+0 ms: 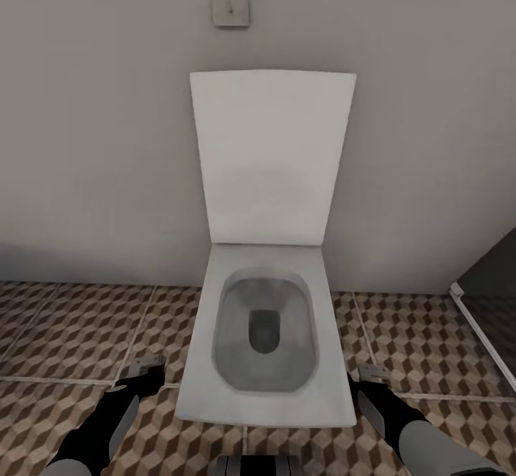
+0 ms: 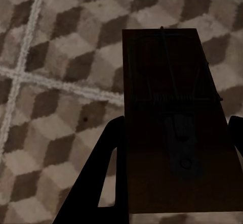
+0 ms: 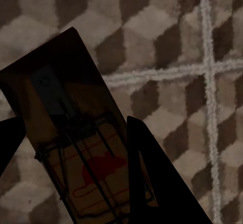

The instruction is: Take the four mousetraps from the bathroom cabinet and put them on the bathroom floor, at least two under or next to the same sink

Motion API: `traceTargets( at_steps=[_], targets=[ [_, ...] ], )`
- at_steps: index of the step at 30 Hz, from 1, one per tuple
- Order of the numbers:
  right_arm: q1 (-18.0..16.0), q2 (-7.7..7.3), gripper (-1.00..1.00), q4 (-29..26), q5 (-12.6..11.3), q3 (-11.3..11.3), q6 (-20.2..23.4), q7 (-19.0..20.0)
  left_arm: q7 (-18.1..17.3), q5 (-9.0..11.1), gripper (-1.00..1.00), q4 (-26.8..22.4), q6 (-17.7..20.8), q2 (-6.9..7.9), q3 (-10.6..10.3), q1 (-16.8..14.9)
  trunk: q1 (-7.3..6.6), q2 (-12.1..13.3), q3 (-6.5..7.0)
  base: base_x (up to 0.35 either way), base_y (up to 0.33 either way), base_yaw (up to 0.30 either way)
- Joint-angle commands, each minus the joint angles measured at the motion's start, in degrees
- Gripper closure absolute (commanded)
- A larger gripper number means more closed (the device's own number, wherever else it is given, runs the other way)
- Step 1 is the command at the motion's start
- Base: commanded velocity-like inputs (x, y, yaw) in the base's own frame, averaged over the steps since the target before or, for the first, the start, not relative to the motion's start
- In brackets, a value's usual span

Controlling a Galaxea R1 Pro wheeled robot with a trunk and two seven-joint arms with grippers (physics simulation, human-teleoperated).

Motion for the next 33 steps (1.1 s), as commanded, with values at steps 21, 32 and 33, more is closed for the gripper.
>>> traceTargets(
  at_steps=[21, 32, 33],
  targets=[
    [0.00, 0.00, 1.00, -0.14, -0.58, 0.64, 0.34, -0.54, 0.49, 0.59, 1.00, -0.15, 0.40, 0.07, -0.08, 0.00, -0.01, -0.02, -0.04, 0.040, -0.028, 0.000],
    [0.00, -0.13, 1.00, -0.14, -0.62, 0.53, 0.31, -0.66, 0.49, 0.54, 1.00, -0.11, 0.40, 0.01, -0.11, 0.00, -0.01, -0.02, -0.04, 0.010, -0.006, 0.000],
    [0.00, -0.18, 1.00, -0.14, -0.63, 0.51, 0.29, -0.70, 0.49, 0.53, 1.00, -0.11, 0.40, 0.01, -0.13, 0.00, -0.01, -0.02, -0.04, 0.000, 0.000, 0.000]
  ],
)
